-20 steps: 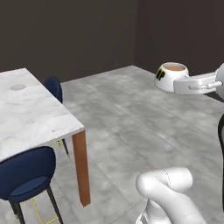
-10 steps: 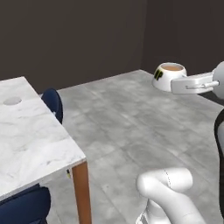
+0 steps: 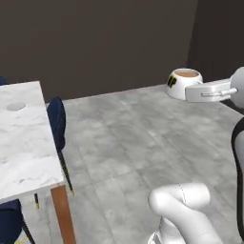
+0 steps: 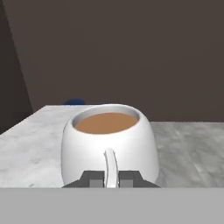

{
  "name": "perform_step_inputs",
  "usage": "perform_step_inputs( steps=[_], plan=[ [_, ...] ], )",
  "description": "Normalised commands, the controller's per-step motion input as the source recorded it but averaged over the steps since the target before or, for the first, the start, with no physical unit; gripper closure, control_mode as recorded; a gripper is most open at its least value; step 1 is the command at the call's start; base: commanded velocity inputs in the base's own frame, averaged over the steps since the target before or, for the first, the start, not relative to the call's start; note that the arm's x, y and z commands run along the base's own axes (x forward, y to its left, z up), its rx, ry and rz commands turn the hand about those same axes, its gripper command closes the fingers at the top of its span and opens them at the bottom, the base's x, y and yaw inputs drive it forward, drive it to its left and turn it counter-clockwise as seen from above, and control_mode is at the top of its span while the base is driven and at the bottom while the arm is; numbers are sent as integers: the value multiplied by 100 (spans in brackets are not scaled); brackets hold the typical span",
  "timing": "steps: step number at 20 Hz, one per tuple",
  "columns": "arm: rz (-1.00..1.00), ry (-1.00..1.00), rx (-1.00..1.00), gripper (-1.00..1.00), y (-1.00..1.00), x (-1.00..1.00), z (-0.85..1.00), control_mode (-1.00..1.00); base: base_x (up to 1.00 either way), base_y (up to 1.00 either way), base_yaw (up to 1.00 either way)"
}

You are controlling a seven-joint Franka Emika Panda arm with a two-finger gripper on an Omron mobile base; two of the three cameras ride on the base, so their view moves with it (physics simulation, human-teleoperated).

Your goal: Pick the cup of tea, navigate to the dining table, and place it on the saucer.

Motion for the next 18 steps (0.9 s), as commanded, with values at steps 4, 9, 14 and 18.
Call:
perform_step_inputs(
  steps=[4,9,14,18],
  plan=[
    [0,0,0,100,0,0,0,100,60,-78,56],
    [0,0,0,100,0,0,0,100,65,-75,63],
    [0,0,0,100,0,0,0,100,62,-68,67],
    [0,0,0,100,0,0,0,100,62,-71,65]
  ],
)
